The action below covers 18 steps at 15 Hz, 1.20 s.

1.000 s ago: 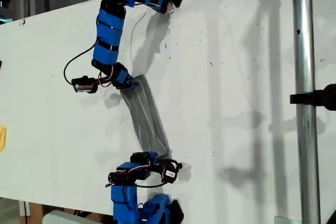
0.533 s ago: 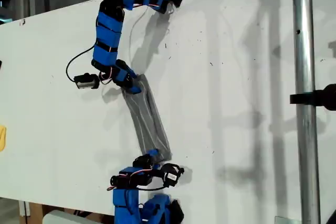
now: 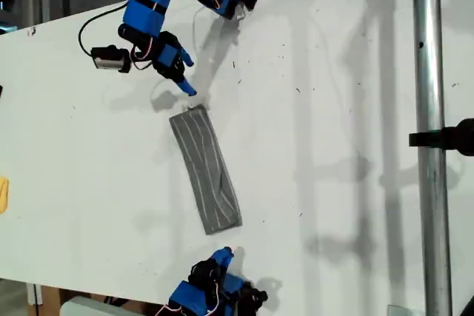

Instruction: Grasp corners of a towel and fold twice.

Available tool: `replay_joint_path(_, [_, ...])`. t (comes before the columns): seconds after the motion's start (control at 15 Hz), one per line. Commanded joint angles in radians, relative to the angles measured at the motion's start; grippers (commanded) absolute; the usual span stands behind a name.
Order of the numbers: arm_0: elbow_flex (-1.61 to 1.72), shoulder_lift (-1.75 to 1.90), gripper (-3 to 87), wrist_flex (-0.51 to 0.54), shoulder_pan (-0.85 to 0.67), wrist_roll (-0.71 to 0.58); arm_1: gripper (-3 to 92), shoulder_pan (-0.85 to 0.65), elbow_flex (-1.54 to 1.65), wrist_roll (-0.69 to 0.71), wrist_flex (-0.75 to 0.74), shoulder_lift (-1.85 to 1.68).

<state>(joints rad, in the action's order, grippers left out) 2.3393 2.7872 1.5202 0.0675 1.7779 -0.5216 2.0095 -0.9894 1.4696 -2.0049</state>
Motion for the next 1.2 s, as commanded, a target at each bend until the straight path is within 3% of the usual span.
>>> replay_joint_path(0.0, [0.216, 0.204, -2.6, -0.245, 0.110, -0.014, 35.7, 0.130, 0.238, -0.204, 0.060, -0.489])
replay_joint_path(0.07, [0.351, 0.348, -2.6, -0.351, 0.127, -0.066, 34.5, 0.227, 0.330, -0.322, 0.091, -0.649])
replay_joint_path(0.13, [0.468, 0.517, -2.6, -0.350, 0.129, -0.063, 33.5, 0.321, 0.417, -0.426, 0.100, -0.772])
replay_joint_path(0.2, [0.561, 0.660, -2.6, -0.284, 0.129, -0.052, 34.6, 0.410, 0.468, -0.518, 0.094, -0.810])
replay_joint_path(0.33, [0.632, 0.690, -2.6, -0.261, 0.133, -0.064, 41.3, 0.474, 0.492, -0.607, 0.092, -0.784])
replay_joint_path(0.47, [0.649, 0.690, -2.6, -0.258, 0.172, -0.067, 42.8, 0.360, 0.497, -0.486, 0.023, -0.776])
replay_joint_path(0.8, [0.735, 0.690, -2.6, -0.276, 0.273, 0.009, 43.0, 0.003, 0.360, -0.052, -0.456, -0.190])
replay_joint_path(1.0, [0.761, 0.690, -2.6, -0.284, 0.305, 0.061, 43.4, -0.048, 0.179, 0.023, -0.657, 0.144])
replay_joint_path(1.13, [0.764, 0.690, -2.6, -0.282, 0.305, 0.069, 43.6, -0.037, 0.008, 0.029, -0.693, 0.359])
